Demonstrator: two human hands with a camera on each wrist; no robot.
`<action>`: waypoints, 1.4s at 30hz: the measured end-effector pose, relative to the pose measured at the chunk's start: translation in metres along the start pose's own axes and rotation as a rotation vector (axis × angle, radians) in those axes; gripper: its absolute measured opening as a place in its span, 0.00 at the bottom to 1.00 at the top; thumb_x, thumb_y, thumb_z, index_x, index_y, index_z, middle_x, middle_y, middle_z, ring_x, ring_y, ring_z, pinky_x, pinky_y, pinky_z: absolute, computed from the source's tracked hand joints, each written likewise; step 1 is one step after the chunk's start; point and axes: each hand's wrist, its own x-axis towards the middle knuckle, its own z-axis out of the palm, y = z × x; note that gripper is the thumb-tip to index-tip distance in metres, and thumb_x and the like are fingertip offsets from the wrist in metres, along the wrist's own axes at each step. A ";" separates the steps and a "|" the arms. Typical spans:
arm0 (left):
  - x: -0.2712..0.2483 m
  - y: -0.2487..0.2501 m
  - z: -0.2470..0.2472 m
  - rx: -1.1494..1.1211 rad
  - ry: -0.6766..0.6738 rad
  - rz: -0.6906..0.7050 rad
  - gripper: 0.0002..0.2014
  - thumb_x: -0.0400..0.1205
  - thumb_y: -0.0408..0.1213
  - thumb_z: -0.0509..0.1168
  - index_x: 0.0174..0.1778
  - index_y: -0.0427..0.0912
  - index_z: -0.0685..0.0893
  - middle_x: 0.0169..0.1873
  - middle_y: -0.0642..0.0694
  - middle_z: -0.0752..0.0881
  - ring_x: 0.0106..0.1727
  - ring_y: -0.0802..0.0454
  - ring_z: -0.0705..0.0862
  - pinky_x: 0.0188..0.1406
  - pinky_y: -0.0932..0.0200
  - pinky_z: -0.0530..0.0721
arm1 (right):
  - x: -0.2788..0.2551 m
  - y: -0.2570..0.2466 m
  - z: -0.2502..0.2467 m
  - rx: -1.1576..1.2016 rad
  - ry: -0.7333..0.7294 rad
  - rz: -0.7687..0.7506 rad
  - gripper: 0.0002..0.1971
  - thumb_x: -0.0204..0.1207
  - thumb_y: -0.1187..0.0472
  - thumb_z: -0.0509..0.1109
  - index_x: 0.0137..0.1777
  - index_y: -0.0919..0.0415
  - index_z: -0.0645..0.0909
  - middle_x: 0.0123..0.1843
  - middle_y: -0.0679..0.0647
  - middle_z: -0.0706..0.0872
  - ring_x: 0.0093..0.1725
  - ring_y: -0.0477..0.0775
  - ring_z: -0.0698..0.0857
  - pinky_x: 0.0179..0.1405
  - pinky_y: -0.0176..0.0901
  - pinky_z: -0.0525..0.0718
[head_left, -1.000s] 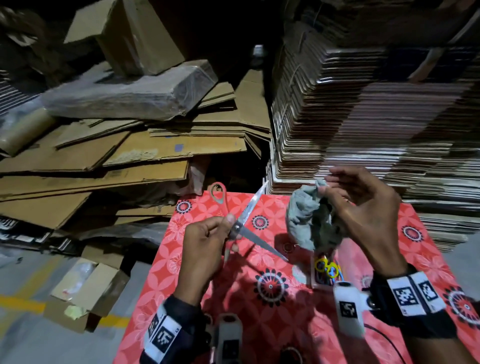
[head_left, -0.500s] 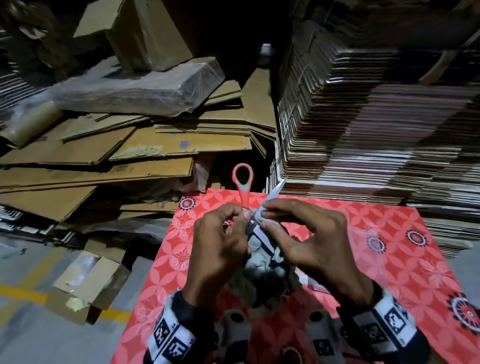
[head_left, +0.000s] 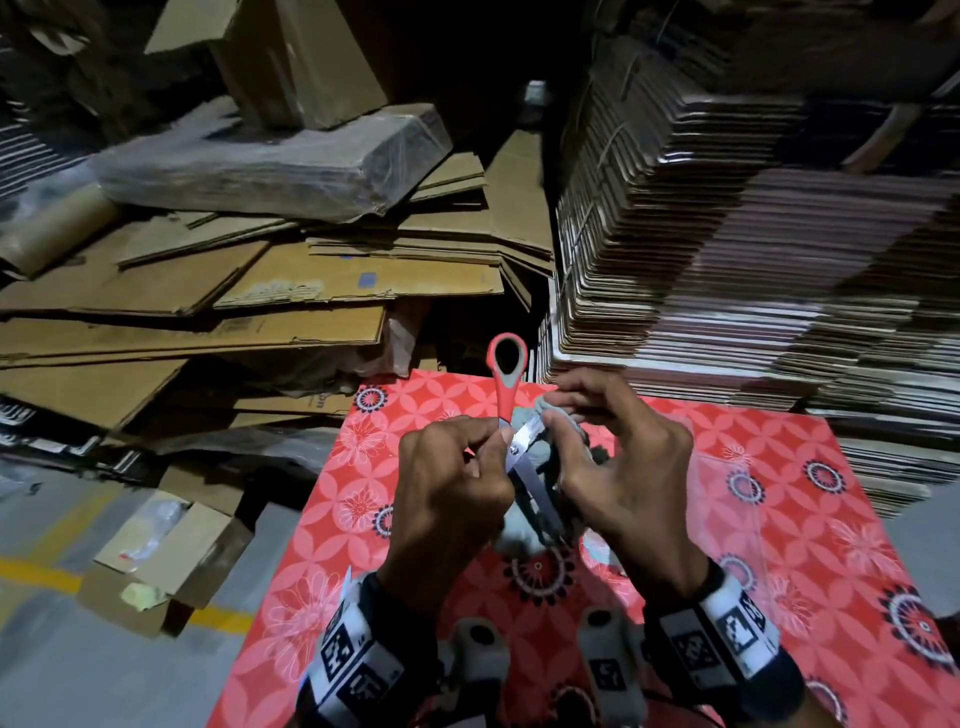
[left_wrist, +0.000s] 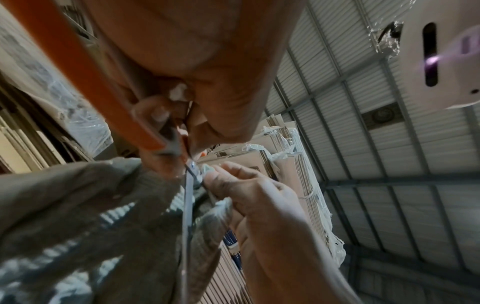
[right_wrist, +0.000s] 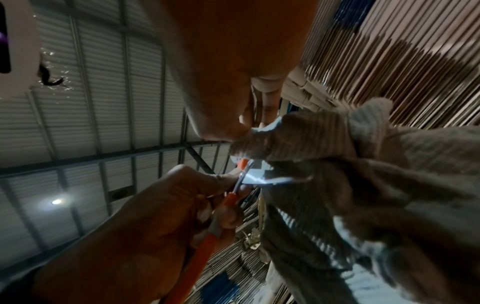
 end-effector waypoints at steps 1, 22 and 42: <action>0.000 -0.001 0.001 0.005 0.002 0.006 0.16 0.84 0.38 0.66 0.32 0.35 0.85 0.27 0.39 0.84 0.29 0.40 0.81 0.28 0.41 0.76 | -0.001 0.001 -0.001 0.008 0.010 0.017 0.14 0.75 0.71 0.82 0.58 0.60 0.88 0.48 0.44 0.93 0.51 0.39 0.92 0.51 0.38 0.90; -0.006 -0.001 0.011 0.165 0.087 0.141 0.15 0.83 0.35 0.68 0.28 0.38 0.84 0.23 0.48 0.79 0.25 0.48 0.76 0.27 0.47 0.74 | -0.019 -0.002 -0.012 0.138 -0.127 0.136 0.17 0.74 0.73 0.81 0.59 0.56 0.87 0.44 0.41 0.94 0.47 0.43 0.93 0.52 0.35 0.89; -0.015 0.007 0.011 0.182 0.106 0.146 0.20 0.79 0.31 0.72 0.23 0.41 0.74 0.18 0.53 0.70 0.23 0.57 0.73 0.23 0.65 0.69 | -0.003 0.001 -0.019 0.119 0.027 0.169 0.17 0.74 0.73 0.81 0.57 0.56 0.82 0.44 0.43 0.94 0.47 0.45 0.94 0.50 0.44 0.92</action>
